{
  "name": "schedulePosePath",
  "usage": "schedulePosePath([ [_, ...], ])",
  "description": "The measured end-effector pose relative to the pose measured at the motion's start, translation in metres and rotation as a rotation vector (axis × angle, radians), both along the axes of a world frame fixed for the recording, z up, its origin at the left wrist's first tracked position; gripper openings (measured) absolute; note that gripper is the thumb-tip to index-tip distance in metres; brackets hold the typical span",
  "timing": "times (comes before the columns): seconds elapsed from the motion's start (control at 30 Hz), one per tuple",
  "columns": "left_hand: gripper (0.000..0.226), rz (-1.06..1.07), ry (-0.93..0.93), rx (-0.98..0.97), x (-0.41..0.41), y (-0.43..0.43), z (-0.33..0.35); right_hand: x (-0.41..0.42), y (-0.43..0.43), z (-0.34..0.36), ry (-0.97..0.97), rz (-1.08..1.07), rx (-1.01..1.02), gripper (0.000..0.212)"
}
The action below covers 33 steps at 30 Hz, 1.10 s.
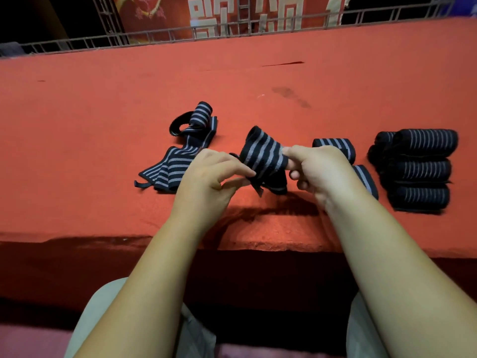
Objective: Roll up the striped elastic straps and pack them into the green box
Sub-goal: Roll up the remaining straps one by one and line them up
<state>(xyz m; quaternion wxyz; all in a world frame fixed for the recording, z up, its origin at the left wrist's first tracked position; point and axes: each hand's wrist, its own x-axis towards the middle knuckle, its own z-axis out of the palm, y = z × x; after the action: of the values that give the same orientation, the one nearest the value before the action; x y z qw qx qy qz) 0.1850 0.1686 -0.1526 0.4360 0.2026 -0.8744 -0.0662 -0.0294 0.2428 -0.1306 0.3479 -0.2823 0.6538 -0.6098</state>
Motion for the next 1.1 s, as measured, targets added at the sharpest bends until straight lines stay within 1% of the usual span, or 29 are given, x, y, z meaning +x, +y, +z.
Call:
schedulePosePath([
  [0.03, 0.023, -0.005, 0.006, -0.01, 0.001, -0.001, 0.001, 0.0, 0.0, -0.001, -0.004, 0.011, 0.003, 0.026],
  [0.07, 0.027, -0.006, -0.009, -0.011, 0.002, 0.0, 0.002, 0.0, 0.001, -0.002, -0.014, 0.018, 0.008, 0.023],
  [0.13, 0.032, -0.005, -0.052, -0.008, 0.001, 0.003, 0.003, -0.001, 0.002, -0.003, -0.043, 0.023, 0.009, 0.011],
  [0.2, 0.025, -0.001, -0.043, -0.034, -0.002, 0.007, 0.003, -0.001, 0.003, -0.006, -0.059, 0.014, 0.003, 0.007],
  [0.3, 0.013, 0.02, 0.035, -0.075, -0.005, 0.009, 0.002, -0.002, 0.004, -0.007, -0.066, 0.013, -0.003, 0.01],
  [0.37, 0.007, 0.089, 0.072, -0.144, -0.004, 0.008, 0.003, -0.002, 0.007, -0.005, -0.022, 0.054, 0.022, 0.017],
  [0.43, 0.006, 0.15, 0.107, -0.177, -0.004, 0.008, 0.005, 0.0, 0.01, -0.003, 0.065, 0.105, 0.047, 0.016],
  [0.47, 0.007, 0.158, 0.133, -0.164, -0.004, 0.009, 0.007, 0.002, 0.012, -0.003, 0.118, 0.126, 0.051, 0.016],
  [0.57, 0.007, 0.177, 0.197, -0.098, -0.002, 0.011, 0.011, 0.005, 0.016, -0.007, 0.28, 0.21, 0.062, 0.024],
  [0.7, 0.008, 0.205, 0.25, 0.049, 0.002, 0.008, 0.009, 0.017, 0.019, -0.009, 0.33, 0.396, 0.039, 0.021],
  [0.73, 0.008, 0.216, 0.246, 0.067, 0.002, 0.008, 0.008, 0.021, 0.018, -0.01, 0.386, 0.425, 0.024, 0.021],
  [0.8, 0.008, 0.253, 0.23, 0.08, 0.004, 0.007, 0.006, 0.025, 0.014, -0.013, 0.548, 0.418, 0.037, 0.018],
  [0.83, 0.01, 0.266, 0.231, 0.086, 0.004, 0.005, 0.005, 0.025, 0.013, -0.014, 0.596, 0.414, 0.051, 0.018],
  [0.93, 0.012, 0.273, 0.239, 0.088, 0.004, 0.003, 0.004, 0.024, 0.016, -0.018, 0.557, 0.503, 0.041, 0.016],
  [1.0, 0.011, 0.304, 0.204, 0.109, 0.004, 0.002, 0.005, 0.027, 0.018, -0.019, 0.566, 0.538, 0.022, 0.012],
  [1.1, 0.014, 0.36, 0.213, 0.307, 0.004, 0.003, 0.007, 0.03, 0.016, -0.023, 0.662, 0.509, 0.008, 0.008],
])
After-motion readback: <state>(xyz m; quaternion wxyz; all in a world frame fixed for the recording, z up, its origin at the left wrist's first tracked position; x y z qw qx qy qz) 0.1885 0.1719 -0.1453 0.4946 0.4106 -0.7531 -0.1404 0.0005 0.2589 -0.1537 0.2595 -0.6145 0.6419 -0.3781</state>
